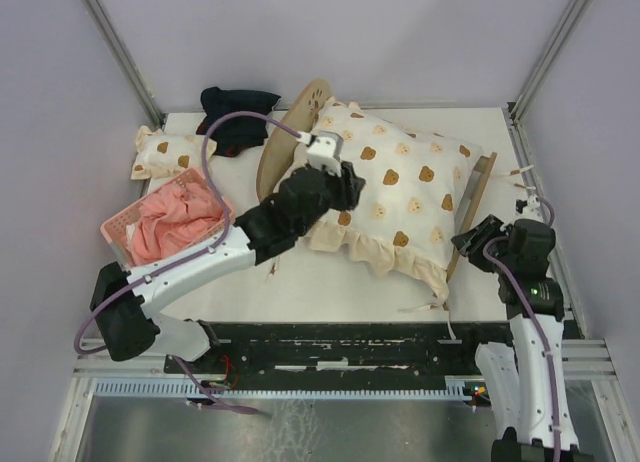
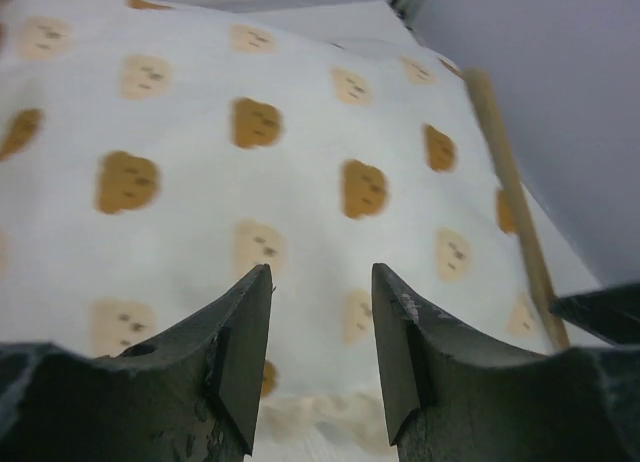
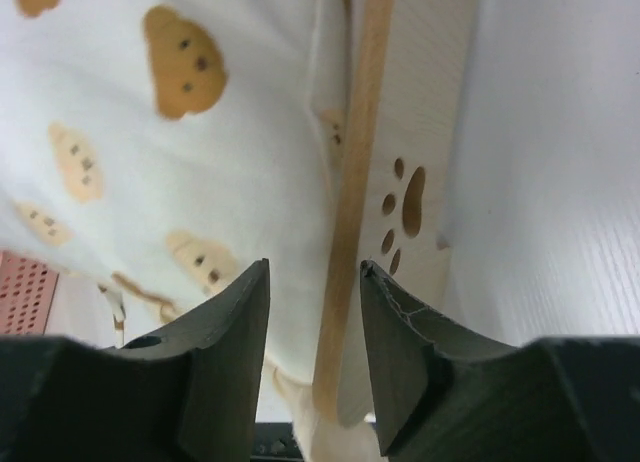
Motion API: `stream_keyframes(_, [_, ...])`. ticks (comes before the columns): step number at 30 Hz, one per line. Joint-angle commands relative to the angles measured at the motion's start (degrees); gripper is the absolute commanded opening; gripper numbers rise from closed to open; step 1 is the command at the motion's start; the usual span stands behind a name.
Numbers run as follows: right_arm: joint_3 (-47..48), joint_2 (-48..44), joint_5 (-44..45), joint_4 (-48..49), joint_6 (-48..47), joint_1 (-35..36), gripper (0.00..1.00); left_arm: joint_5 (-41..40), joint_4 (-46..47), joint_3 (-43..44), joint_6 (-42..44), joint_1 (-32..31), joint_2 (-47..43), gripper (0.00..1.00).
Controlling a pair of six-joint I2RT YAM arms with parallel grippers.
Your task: Set up the pet bed
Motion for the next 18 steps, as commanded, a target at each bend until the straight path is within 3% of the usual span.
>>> stream_keyframes(1, [5.75, -7.75, 0.60, -6.64, -0.59, 0.40, 0.55, -1.52, 2.45, 1.35, 2.54, -9.89, 1.60, 0.52])
stream_keyframes(7, [27.74, -6.66, 17.36, -16.21, -8.42, 0.34, 0.77, -3.92, 1.46, 8.70, 1.35, -19.26, 10.79, 0.54])
stream_keyframes(13, [45.69, -4.17, 19.23, -18.93, -9.22, 0.32, 0.92, -3.29, -0.98, 20.76, 1.46, -22.13, 23.39, 0.57])
stream_keyframes(18, [51.69, -2.29, 21.01, -18.43, -10.26, 0.39, 0.95, -3.62, -5.10, 33.70, 3.86, -23.50, 35.39, 0.58])
